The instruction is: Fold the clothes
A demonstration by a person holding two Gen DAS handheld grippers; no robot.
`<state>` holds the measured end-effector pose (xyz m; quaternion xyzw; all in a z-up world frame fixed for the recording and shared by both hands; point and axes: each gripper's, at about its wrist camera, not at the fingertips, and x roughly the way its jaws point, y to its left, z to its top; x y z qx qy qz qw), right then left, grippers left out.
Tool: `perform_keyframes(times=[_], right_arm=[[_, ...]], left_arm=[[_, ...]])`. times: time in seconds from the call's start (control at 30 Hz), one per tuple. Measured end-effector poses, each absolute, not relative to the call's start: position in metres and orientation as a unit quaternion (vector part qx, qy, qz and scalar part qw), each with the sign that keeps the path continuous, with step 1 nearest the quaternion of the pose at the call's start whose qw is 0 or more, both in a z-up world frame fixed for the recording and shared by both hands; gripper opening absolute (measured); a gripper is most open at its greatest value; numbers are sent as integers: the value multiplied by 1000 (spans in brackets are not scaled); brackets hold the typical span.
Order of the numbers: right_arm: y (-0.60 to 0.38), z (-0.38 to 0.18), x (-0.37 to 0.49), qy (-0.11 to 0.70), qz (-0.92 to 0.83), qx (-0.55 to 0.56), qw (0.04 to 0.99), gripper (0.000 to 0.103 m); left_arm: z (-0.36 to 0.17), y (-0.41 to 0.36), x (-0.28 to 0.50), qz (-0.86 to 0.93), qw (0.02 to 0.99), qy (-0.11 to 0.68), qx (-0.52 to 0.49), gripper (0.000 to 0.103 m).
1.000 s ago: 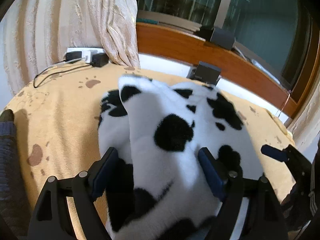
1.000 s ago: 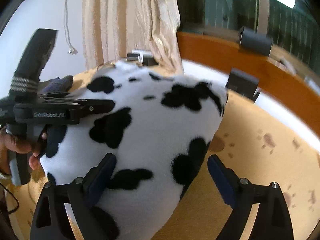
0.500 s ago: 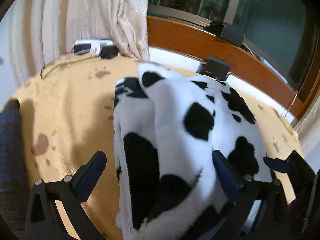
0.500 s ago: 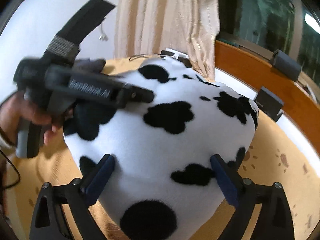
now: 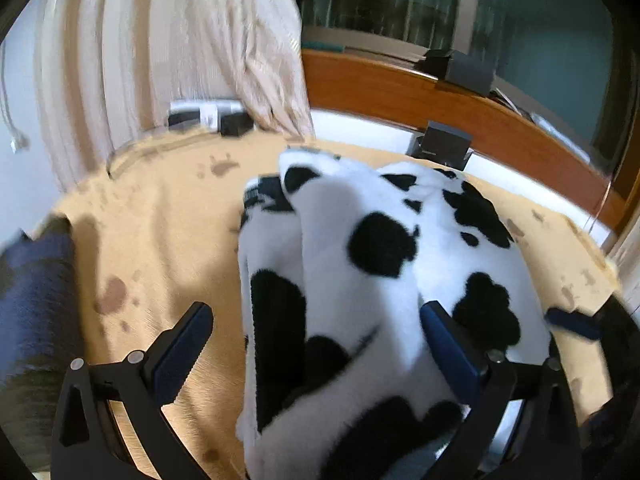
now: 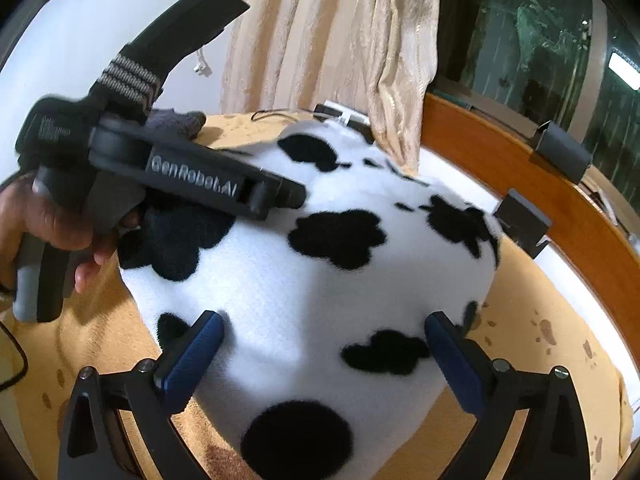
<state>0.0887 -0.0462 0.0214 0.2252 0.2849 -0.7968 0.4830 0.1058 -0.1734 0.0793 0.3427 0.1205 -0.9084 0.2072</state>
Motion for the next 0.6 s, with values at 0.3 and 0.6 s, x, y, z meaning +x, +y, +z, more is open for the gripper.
perform_keyframes(times=[0.3,0.6], right_arm=[[-7,52,49,185,-831,254,459,102],[25,40,5,68,-834,320,445,102]], left_arm=[[106,-202,123,-912,148,204,325,103],[61,-297,111,-815,115,440,358,103]])
